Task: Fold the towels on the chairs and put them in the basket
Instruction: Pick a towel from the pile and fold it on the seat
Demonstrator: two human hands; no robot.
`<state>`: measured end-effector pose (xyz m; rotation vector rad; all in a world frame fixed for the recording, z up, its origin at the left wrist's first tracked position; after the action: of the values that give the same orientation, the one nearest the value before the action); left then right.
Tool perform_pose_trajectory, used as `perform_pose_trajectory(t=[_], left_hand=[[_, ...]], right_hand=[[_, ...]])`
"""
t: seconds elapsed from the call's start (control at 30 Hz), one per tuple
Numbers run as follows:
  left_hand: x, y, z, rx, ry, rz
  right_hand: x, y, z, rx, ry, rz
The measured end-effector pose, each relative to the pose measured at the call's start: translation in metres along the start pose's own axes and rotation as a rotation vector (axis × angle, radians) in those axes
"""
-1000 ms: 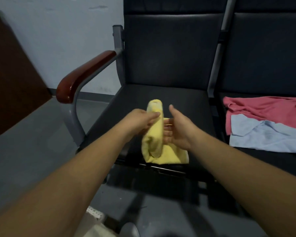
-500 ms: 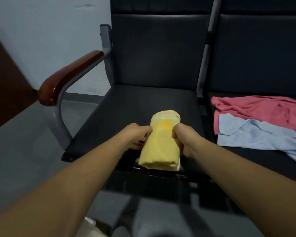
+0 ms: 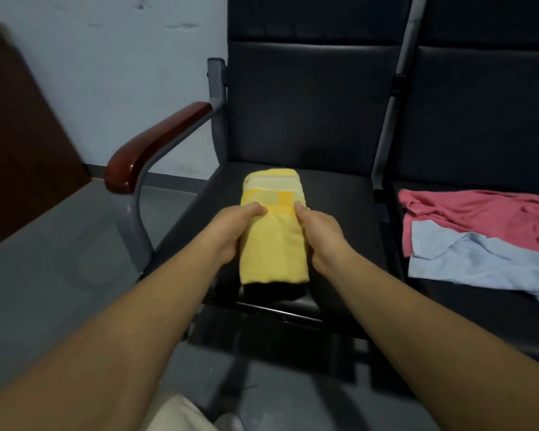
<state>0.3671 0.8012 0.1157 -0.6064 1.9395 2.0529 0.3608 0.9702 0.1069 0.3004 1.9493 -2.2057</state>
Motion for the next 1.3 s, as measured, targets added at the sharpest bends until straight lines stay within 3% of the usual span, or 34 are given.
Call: perform_pose_trajectory(t=[0.23, 0.43, 0.53, 0.73, 1.03, 1.2, 1.3], left_hand=[[-0.054, 0.056, -0.086, -0.167, 0.069, 0.223], [-0.115, 0.034, -0.203, -0.329, 0.194, 0.275], [-0.149, -0.002, -0.261, -0.357, 0.23, 0.265], [-0.227, -0.094, -0.365, -0.347, 0.467, 0.136], [-0.291, -0.278, -0.418, -0.228, 0.758, -0.163], [-0.32, -0.33, -0.418, 0.128, 0.72, -0.267], [-0.324, -0.351, -0.416, 0.266, 0.663, -0.364]], right_hand=[[-0.028, -0.058, 0.091, -0.021, -0.207, -0.117], [-0.076, -0.057, 0.208, -0.119, -0.377, -0.198], [-0.105, -0.025, 0.267, -0.187, -0.447, -0.185], [-0.162, 0.083, 0.362, -0.354, -0.571, -0.051], [-0.235, 0.252, 0.413, -0.661, -0.82, 0.205], [-0.275, 0.313, 0.408, -0.871, -1.0, 0.174], [-0.282, 0.336, 0.399, -0.867, -1.0, 0.181]])
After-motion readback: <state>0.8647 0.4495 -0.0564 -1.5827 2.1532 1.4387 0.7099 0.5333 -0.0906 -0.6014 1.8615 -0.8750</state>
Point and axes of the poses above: each hand's wrist, its own x-axis towards the middle knuckle, its own z-axis out of the palm, y = z × x, the point moved 7 cm from there along x, towards the middle knuckle, and after that the axes turned 5 degrees about -z, right-handed, at the moved point
